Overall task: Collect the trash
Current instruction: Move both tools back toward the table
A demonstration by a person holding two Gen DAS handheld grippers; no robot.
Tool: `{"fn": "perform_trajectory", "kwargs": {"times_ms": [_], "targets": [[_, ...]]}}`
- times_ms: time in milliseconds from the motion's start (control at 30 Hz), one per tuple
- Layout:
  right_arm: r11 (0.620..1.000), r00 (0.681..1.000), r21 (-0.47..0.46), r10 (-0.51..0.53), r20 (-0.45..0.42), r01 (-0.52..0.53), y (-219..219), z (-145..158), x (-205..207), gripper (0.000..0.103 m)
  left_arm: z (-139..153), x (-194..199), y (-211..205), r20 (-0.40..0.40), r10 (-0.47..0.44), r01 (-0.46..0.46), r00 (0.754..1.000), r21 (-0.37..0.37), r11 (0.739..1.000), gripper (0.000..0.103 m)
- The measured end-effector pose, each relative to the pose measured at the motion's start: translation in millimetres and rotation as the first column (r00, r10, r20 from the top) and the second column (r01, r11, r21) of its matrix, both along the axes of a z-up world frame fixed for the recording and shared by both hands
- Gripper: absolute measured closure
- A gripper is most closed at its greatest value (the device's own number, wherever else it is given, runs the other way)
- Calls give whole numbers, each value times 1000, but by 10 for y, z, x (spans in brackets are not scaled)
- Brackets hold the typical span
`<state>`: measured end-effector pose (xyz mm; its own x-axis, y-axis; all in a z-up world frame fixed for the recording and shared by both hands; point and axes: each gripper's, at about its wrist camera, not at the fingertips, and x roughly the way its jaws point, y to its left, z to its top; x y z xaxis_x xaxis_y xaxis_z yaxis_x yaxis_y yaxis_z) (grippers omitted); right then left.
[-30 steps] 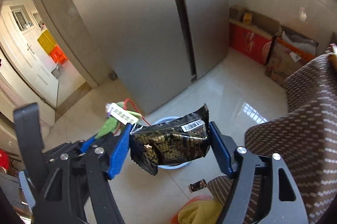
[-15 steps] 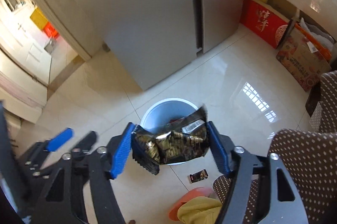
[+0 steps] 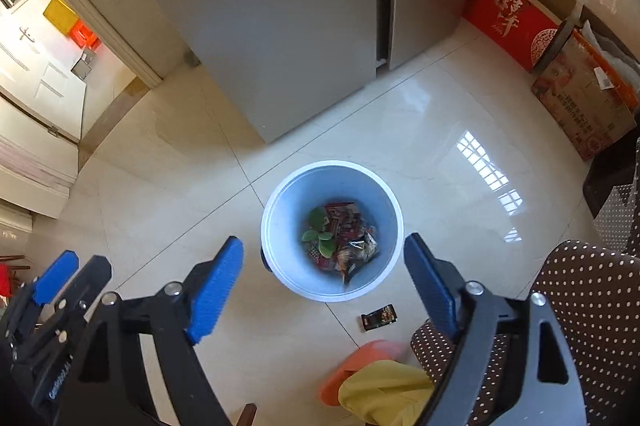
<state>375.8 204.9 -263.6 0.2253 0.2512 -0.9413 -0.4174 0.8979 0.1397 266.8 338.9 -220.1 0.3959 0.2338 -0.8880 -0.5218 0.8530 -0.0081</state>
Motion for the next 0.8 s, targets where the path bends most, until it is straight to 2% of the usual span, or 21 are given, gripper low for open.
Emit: {"fn": "perform_trajectory", "kwargs": {"times_ms": [200, 333, 567, 667, 800], "targets": [[1000, 1000, 1, 4, 19, -4, -173, 63, -70, 22, 79, 10, -118, -9, -12, 12, 1000, 37, 999, 45], [1000, 999, 19, -5, 44, 4, -368, 224, -157, 22, 240, -23, -241, 21, -34, 33, 999, 47, 998, 45], [988, 988, 139, -79, 135, 60, -887, 838, -423, 22, 674, -130, -627, 103, -91, 82, 991, 85, 993, 45], [977, 987, 206, -83, 140, 53, -1119, 1071, -542, 22, 915, -184, -876, 150, -129, 114, 980, 105, 988, 45], [963, 975, 265, -106, 193, 52, -1509, 1425, -752, 22, 1187, -264, -1238, 200, -184, 156, 962, 148, 977, 44]]}}
